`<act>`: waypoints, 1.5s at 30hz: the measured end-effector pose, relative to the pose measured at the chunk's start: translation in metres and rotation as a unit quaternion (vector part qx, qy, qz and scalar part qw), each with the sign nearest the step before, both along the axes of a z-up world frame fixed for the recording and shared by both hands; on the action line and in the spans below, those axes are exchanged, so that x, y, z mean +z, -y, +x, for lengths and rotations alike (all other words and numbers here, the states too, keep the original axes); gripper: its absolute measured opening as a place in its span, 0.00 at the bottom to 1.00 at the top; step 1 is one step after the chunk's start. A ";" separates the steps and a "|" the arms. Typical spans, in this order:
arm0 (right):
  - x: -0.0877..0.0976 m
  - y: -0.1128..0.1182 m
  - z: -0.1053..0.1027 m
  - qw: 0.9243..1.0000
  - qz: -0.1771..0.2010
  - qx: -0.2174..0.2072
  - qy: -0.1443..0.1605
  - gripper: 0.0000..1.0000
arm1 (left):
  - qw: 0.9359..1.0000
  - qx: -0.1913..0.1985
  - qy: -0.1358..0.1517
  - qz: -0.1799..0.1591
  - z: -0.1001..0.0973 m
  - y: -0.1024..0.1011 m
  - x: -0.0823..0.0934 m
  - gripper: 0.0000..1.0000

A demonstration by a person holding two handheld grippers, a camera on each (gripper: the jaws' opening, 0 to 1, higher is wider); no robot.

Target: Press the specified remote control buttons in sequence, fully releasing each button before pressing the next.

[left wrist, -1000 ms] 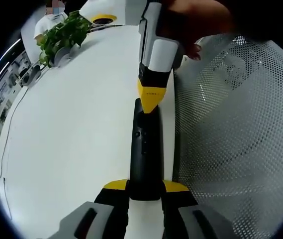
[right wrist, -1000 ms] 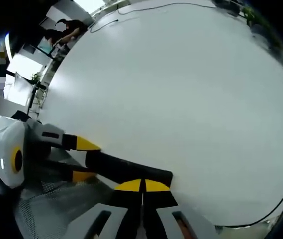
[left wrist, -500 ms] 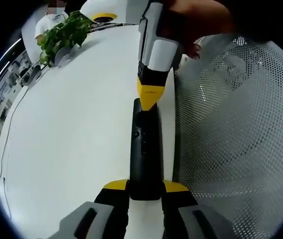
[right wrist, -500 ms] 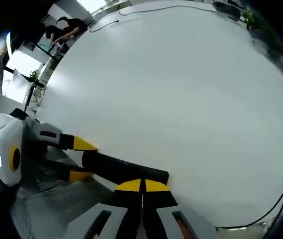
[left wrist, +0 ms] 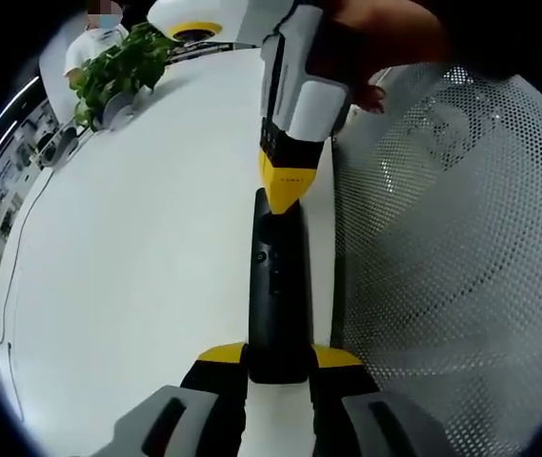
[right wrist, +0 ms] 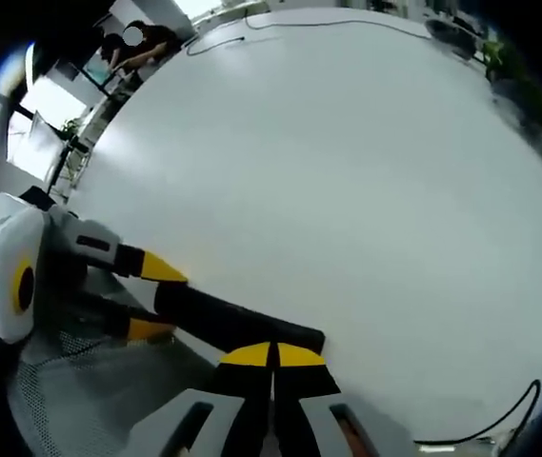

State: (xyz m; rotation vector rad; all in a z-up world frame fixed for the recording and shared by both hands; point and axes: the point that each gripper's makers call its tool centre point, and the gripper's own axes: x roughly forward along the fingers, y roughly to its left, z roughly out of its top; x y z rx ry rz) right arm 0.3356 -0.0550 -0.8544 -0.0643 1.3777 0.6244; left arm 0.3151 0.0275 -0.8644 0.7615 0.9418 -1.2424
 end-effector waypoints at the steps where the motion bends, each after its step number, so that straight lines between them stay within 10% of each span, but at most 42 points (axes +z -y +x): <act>1: 0.000 -0.001 0.000 1.000 -0.006 0.014 0.006 0.00 | 1.000 -0.001 0.000 0.000 0.000 0.000 0.000 0.25; 12: -0.001 -0.004 0.002 0.991 -0.052 0.109 0.052 0.00 | 1.000 -0.002 -0.001 -0.001 0.001 0.000 0.000 0.25; 14: -0.005 -0.018 0.010 0.993 -0.007 0.092 0.081 0.00 | 1.000 0.002 -0.004 -0.004 0.001 0.001 0.000 0.25; 20: -0.004 -0.010 0.004 0.993 -0.047 0.093 0.057 0.00 | 1.000 0.002 0.001 -0.007 0.001 0.001 0.000 0.25; 34: 0.007 -0.007 0.012 0.999 0.029 -0.016 0.014 0.00 | 1.000 0.000 0.003 -0.005 0.000 0.001 0.000 0.25; 45: 0.006 -0.015 0.014 0.998 0.051 -0.024 0.017 0.00 | 1.000 -0.001 0.004 -0.004 0.000 0.001 0.000 0.25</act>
